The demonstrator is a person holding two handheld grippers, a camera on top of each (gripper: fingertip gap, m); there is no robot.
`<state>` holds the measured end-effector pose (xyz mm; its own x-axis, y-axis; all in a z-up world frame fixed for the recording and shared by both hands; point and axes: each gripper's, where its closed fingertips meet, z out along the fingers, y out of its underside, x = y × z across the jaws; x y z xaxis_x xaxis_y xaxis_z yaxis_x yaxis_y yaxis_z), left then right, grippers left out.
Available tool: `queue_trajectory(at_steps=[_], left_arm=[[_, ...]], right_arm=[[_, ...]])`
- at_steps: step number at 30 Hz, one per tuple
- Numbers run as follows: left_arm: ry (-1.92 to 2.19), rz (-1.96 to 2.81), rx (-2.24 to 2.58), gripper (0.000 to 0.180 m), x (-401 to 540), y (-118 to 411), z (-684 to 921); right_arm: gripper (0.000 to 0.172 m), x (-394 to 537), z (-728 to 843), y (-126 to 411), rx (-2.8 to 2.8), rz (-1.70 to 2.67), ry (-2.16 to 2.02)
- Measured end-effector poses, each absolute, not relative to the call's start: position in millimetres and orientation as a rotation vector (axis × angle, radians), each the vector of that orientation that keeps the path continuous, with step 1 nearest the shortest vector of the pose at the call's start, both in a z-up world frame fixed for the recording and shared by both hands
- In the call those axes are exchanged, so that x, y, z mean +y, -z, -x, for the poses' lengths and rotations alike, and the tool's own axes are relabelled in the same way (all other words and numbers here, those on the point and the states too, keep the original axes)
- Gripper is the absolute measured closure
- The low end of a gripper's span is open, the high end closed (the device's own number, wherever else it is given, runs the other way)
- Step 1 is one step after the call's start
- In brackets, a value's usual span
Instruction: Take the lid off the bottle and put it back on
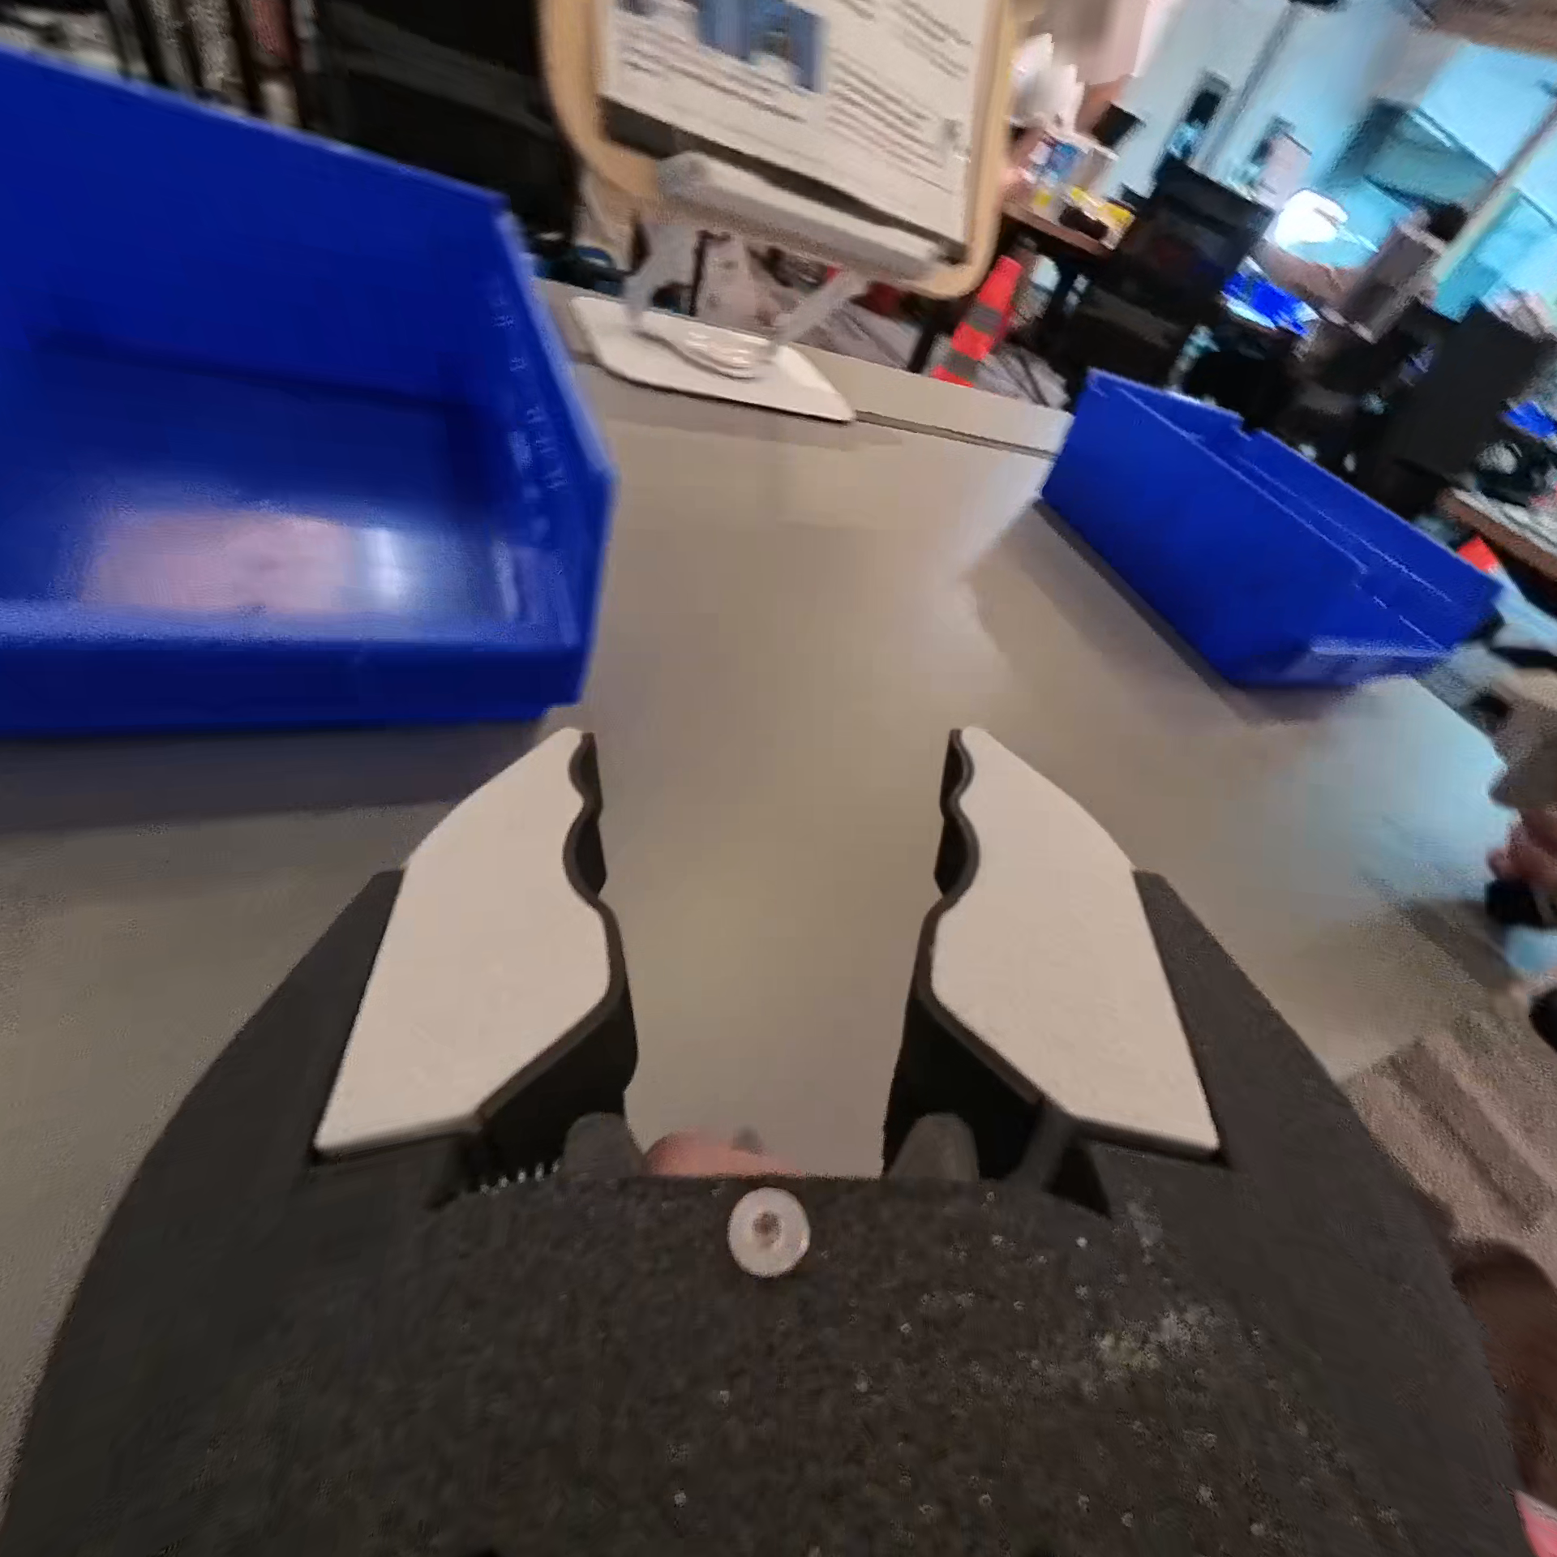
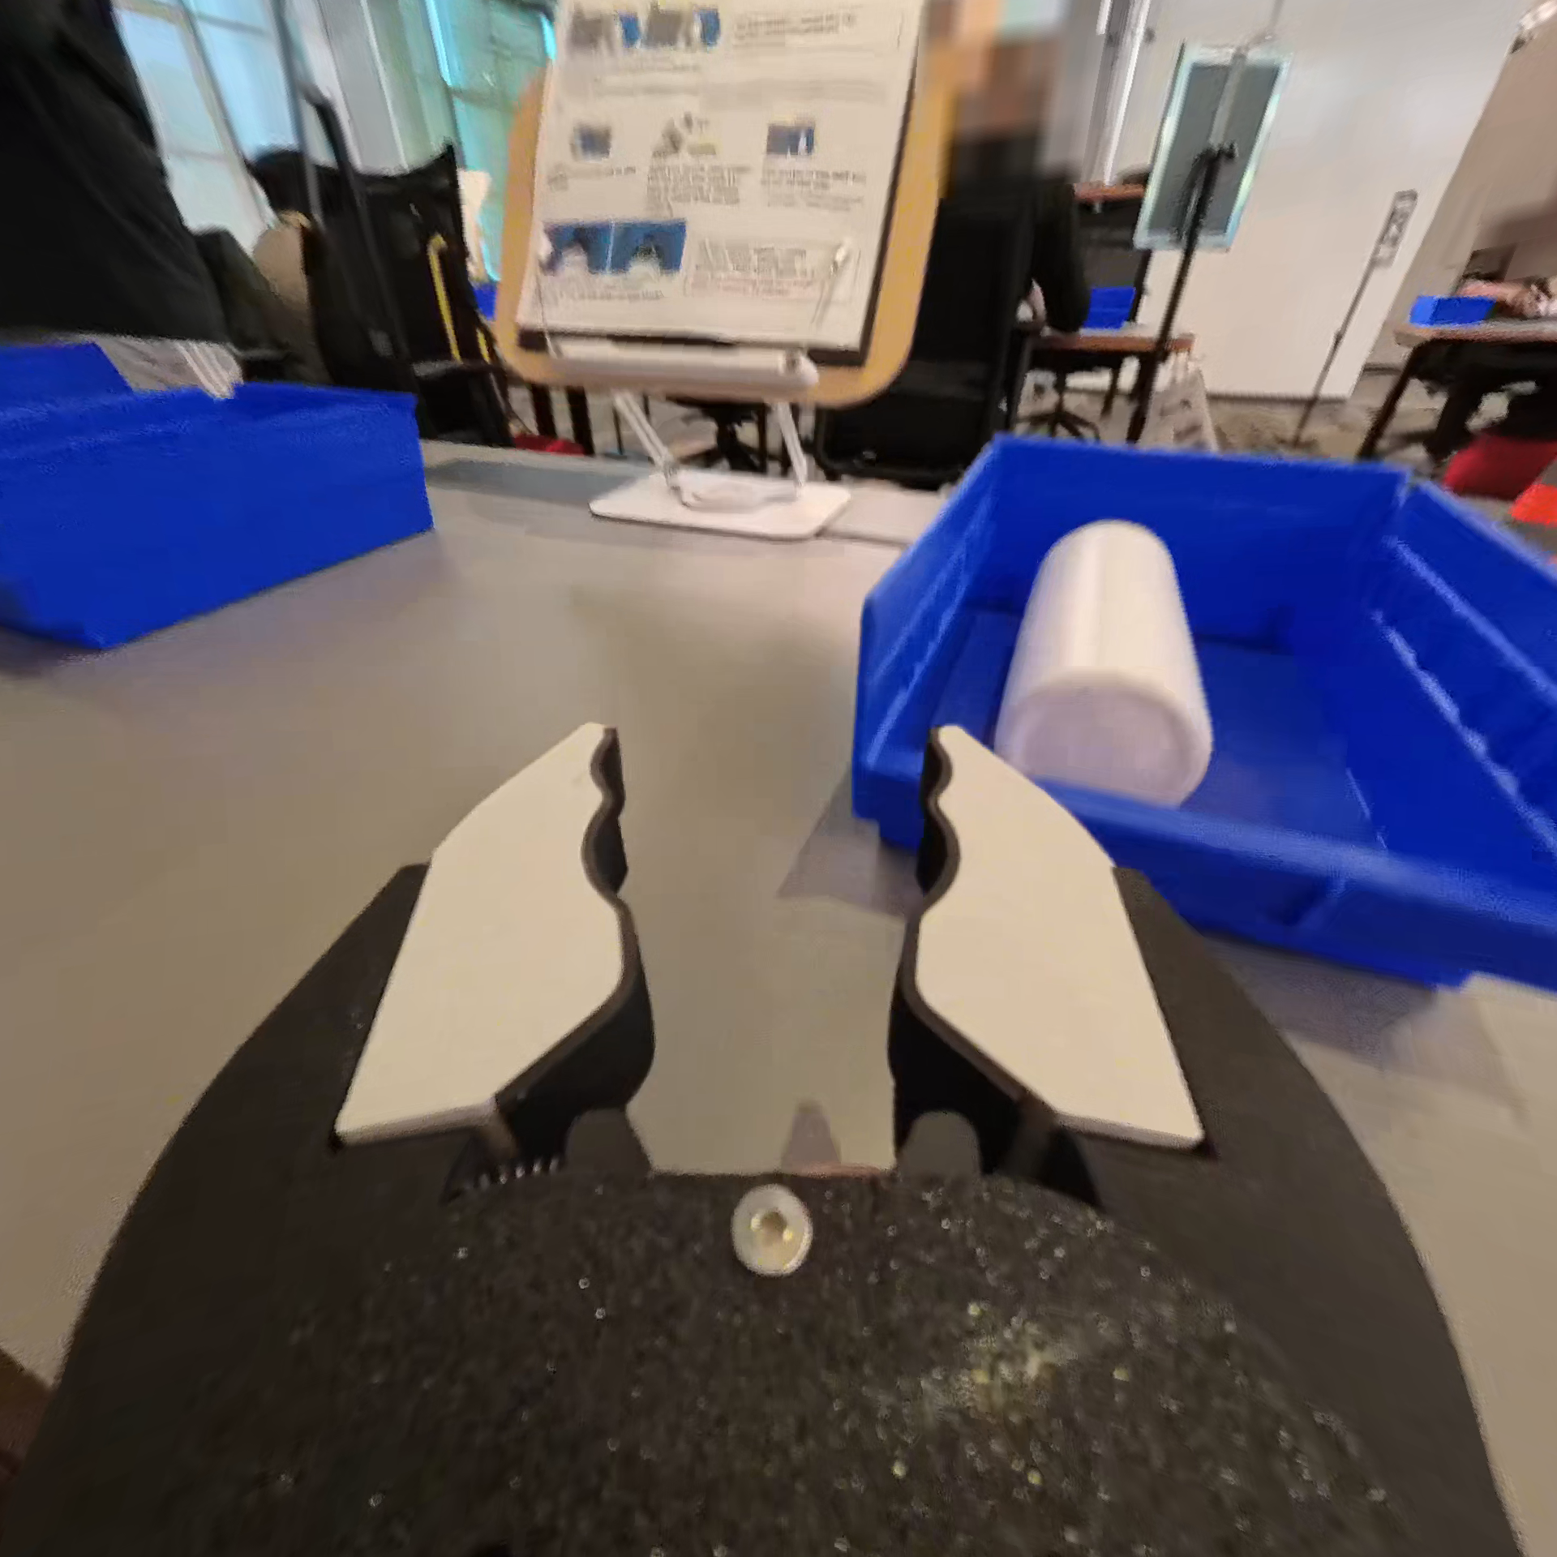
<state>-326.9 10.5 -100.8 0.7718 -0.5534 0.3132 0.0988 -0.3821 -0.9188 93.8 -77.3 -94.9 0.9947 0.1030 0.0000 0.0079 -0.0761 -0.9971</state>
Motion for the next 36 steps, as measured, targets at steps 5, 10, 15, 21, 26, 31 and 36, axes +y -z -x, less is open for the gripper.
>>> queue_trajectory(at_steps=[5,10,15,21,26,31,36], left_arm=[[0.909,1.838,0.247,0.106,21.9,106.3,336.9],[0.829,1.843,0.349,0.106,18.3,110.3,322.7],[0.641,1.826,0.465,0.109,8.3,113.5,319.6],[0.638,1.781,0.490,0.180,-3.4,104.7,326.1],[0.592,1.832,0.493,0.172,-0.3,114.9,325.1],[0.595,1.845,0.504,0.125,1.1,117.9,315.2],[0.588,1.840,0.547,0.138,-1.0,118.3,302.5]], right_arm=[[0.103,-86.3,-100.0,101.5,-0.104,1.762,0.025],[0.134,-98.2,-103.5,90.7,-0.055,1.742,-0.049],[0.170,-104.6,-109.1,72.9,-0.017,1.671,-0.114],[0.172,-103.5,-110.5,76.8,0.046,1.731,-0.200],[0.133,-94.8,-117.6,95.2,0.041,1.808,-0.096],[0.172,-96.0,-108.2,100.2,-0.005,1.843,-0.165],[0.172,-100.7,-113.0,88.7,0.015,1.809,-0.135]])
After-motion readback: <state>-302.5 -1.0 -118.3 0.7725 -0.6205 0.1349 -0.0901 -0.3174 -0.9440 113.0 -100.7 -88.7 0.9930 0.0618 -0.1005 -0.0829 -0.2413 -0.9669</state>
